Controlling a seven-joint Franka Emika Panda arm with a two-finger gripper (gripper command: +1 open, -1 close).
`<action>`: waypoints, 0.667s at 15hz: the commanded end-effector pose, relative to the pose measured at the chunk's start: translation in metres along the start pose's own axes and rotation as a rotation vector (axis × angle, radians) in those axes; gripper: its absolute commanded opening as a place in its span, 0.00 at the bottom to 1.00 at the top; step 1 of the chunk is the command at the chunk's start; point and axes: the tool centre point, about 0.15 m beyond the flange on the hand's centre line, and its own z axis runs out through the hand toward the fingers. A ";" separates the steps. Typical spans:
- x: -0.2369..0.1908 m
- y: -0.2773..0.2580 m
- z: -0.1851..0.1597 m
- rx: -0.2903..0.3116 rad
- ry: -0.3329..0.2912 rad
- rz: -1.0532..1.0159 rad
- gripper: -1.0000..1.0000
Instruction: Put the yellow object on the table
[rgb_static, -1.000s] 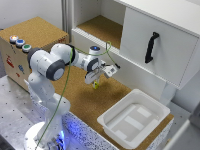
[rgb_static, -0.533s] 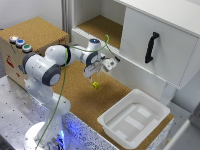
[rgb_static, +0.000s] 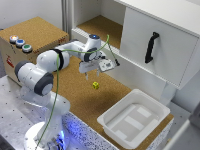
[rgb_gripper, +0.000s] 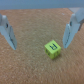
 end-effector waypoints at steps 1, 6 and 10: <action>-0.027 0.036 0.001 -0.017 -0.051 0.400 1.00; -0.025 0.039 0.004 -0.011 -0.079 0.480 1.00; -0.025 0.039 0.004 -0.011 -0.079 0.480 1.00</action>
